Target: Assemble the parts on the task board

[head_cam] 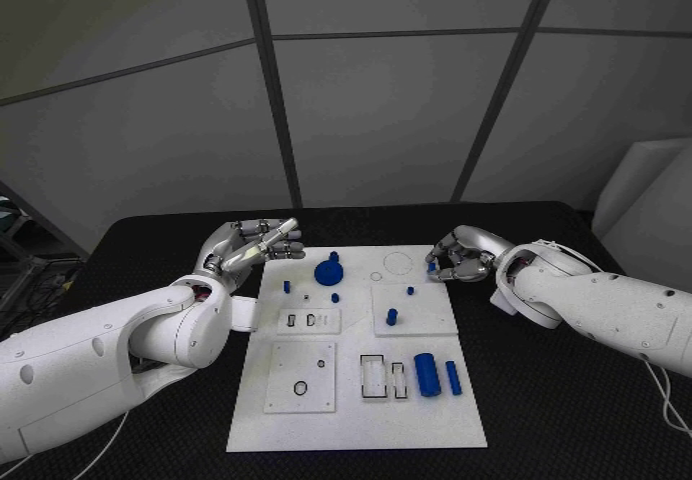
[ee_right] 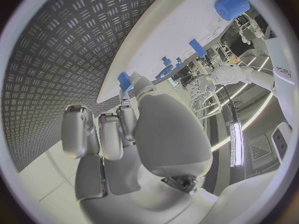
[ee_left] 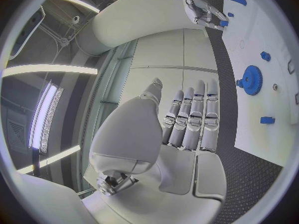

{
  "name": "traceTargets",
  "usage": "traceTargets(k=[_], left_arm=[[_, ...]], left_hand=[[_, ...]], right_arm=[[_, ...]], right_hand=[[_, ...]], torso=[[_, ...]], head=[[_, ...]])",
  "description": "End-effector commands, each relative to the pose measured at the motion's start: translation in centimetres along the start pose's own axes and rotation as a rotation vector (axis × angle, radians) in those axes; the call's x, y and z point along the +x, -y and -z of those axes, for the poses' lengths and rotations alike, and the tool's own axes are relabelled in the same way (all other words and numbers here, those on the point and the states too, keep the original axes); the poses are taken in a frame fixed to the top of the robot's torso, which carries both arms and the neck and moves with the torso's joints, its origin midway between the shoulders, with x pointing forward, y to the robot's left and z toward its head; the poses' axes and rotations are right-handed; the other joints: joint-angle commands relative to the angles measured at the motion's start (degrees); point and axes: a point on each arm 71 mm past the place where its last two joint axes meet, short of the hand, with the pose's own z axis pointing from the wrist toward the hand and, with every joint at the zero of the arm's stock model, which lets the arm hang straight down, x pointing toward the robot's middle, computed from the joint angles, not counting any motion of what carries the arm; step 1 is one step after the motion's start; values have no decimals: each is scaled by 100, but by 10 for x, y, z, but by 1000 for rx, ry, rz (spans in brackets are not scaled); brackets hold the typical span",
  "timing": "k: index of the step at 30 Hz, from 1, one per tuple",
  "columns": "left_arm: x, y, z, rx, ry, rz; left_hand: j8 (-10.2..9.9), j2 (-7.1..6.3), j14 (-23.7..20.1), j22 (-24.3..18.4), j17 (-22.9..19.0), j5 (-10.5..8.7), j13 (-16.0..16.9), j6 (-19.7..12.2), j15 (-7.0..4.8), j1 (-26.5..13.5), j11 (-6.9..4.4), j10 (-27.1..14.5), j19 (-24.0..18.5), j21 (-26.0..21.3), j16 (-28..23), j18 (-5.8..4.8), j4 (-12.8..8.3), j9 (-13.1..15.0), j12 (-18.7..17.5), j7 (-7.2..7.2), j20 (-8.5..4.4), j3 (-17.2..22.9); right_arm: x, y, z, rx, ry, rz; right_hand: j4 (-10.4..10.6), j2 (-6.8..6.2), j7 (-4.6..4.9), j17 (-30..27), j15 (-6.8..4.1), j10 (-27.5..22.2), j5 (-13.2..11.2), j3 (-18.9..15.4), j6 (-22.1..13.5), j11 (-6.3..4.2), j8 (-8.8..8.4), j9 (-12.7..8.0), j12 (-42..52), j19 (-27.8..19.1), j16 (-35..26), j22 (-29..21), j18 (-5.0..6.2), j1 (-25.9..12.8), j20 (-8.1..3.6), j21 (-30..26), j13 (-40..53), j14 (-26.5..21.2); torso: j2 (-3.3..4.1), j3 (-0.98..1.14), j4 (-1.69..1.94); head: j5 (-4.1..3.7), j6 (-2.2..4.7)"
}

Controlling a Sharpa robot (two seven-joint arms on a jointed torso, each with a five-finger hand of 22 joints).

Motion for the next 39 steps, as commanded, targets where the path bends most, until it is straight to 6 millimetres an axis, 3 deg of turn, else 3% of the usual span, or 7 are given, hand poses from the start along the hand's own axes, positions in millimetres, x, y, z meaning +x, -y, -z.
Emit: traceTargets(k=[1, 23, 36, 39], left_arm=[[1, 1, 0, 8, -12, 4], [1, 1, -1, 8, -10, 3], [1, 1, -1, 7, -10, 3], [1, 1, -1, 7, -10, 3]], left_hand=[[-17, 52, -6, 9, 6, -29, 3, 5, 20, 14, 29, -7, -39, 26, -39, -73, -31, -2, -29, 31, 19, 1], [-17, 52, -6, 9, 6, -29, 3, 5, 20, 14, 29, -7, -39, 26, -39, -73, -31, -2, -29, 31, 19, 1], [-17, 52, -6, 9, 6, -29, 3, 5, 20, 14, 29, -7, -39, 26, -39, -73, -31, -2, -29, 31, 19, 1], [-17, 52, -6, 9, 6, -29, 3, 5, 20, 14, 29, -7, -39, 26, -39, -73, -31, -2, -29, 31, 19, 1]], right_arm=[[0, -1, -1, -11, -12, 8], [0, 2, -2, 8, -12, 11], [-1, -2, -2, 8, 23, -24], [-2, -2, -1, 17, 37, -28]], right_hand=[[-25, 50, -1, 741, -39, 27, -32, 19, 82, -18, 46, 7, 22, 6, 13, 253, -12, 6, -22, -8, 197, 428], [-13, 89, -25, 756, -54, 38, -40, 34, 168, -37, 72, 8, 34, 19, 18, 269, -15, -20, -34, -1, 209, 431], [61, 386, -224, 807, -186, 112, 73, 180, 615, -202, 284, 60, 102, 70, 35, 334, -28, -66, -143, 30, 284, 444], [23, 445, -269, 813, -222, 120, 3, 239, 685, -242, 325, 79, 100, 70, 36, 334, -28, -12, -177, 29, 288, 445]], torso=[[-3, 2, -4], [-2, 5, -4], [-7, 9, -9], [-8, 7, -7]], head=[[4, -5], [-9, -14], [-17, -26], [-20, -27]])
